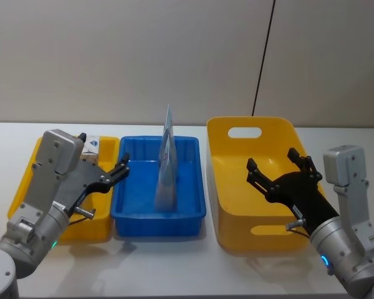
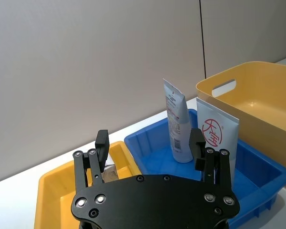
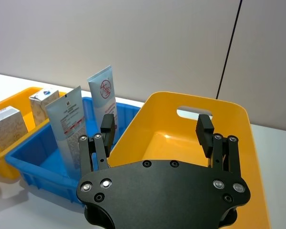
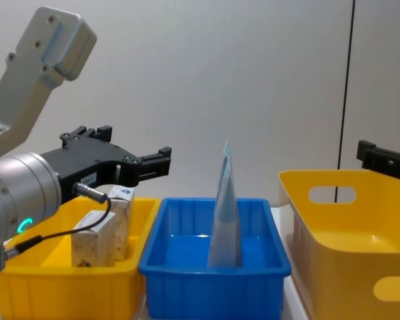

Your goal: Bimanual collaborative sorting of washing and personal care products

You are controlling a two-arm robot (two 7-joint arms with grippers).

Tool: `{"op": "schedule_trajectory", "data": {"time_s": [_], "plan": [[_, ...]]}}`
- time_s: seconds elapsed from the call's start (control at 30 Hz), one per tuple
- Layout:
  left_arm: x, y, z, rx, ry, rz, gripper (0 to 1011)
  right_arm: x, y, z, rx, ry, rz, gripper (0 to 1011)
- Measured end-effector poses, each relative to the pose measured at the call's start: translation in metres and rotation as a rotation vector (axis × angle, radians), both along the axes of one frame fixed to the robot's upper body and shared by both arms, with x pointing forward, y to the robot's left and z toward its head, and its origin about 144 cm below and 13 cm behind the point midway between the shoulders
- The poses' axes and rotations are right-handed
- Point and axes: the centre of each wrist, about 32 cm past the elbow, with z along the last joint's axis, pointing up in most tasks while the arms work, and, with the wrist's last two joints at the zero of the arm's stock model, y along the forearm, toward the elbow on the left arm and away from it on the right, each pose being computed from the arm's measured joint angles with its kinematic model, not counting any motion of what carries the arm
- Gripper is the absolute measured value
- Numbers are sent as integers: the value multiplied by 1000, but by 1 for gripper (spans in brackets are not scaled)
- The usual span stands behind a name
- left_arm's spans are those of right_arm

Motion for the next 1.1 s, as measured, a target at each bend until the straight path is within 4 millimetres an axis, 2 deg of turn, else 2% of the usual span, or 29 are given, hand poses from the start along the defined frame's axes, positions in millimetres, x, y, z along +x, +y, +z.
{"op": "schedule_trajectory", "data": {"time_s": [1.1], "plan": [[0,0,0,0,1,1,1001,0,0,0,0,0,0,1002]]}}
